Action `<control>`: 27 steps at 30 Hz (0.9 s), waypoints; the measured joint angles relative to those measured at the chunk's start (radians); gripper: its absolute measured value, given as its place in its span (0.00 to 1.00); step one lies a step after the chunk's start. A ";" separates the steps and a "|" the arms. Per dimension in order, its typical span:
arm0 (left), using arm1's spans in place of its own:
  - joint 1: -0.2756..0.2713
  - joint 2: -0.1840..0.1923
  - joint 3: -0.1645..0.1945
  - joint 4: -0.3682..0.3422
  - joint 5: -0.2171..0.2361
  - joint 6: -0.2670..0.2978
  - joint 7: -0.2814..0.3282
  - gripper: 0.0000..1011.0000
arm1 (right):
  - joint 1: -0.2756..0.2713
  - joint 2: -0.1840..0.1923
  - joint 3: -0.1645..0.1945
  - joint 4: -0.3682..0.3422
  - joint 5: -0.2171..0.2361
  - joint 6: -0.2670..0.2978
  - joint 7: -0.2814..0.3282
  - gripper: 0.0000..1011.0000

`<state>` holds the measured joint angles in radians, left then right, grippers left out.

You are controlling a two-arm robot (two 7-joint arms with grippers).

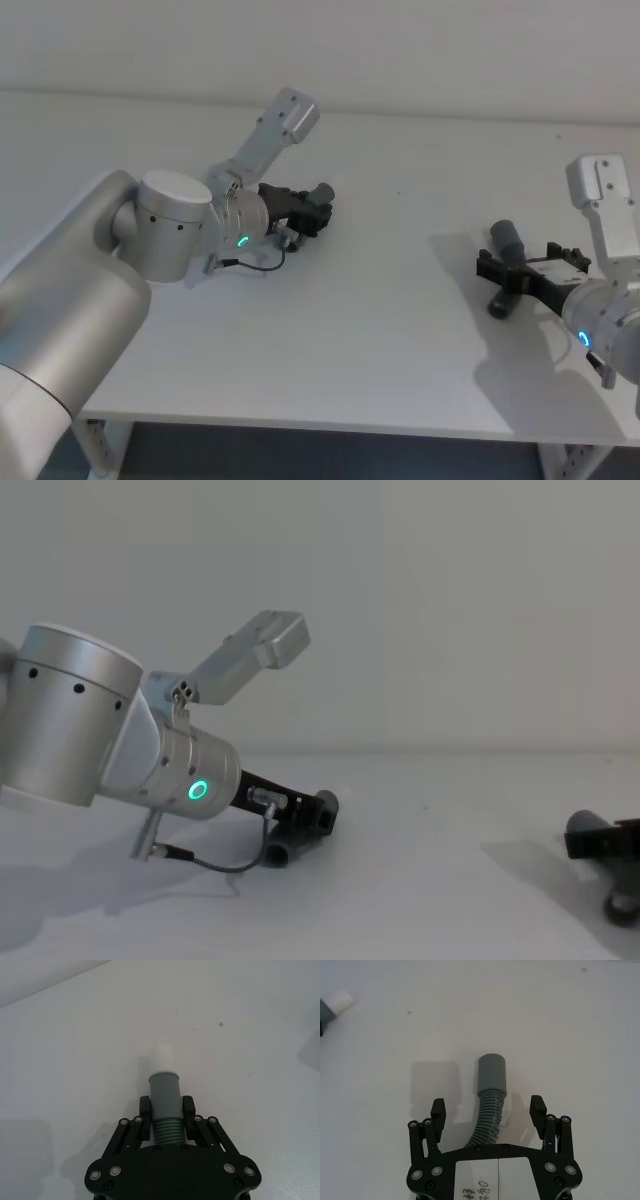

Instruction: Use both hands to pick up one end of the pipe from the table, align the ends, and insert them.

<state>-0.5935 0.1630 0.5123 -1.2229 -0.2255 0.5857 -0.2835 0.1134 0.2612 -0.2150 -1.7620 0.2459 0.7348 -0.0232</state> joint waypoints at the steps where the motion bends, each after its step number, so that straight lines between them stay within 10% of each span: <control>1: 0.000 0.000 0.000 0.000 0.000 0.000 0.000 0.36 | 0.000 0.000 0.000 0.001 0.000 0.000 0.000 0.99; 27: 0.000 0.000 0.000 0.000 0.000 0.000 0.000 0.36 | -0.003 -0.014 0.012 0.016 -0.015 0.008 0.013 0.99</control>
<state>-0.5936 0.1630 0.5123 -1.2229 -0.2255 0.5857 -0.2835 0.1100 0.2474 -0.2030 -1.7464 0.2306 0.7424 -0.0098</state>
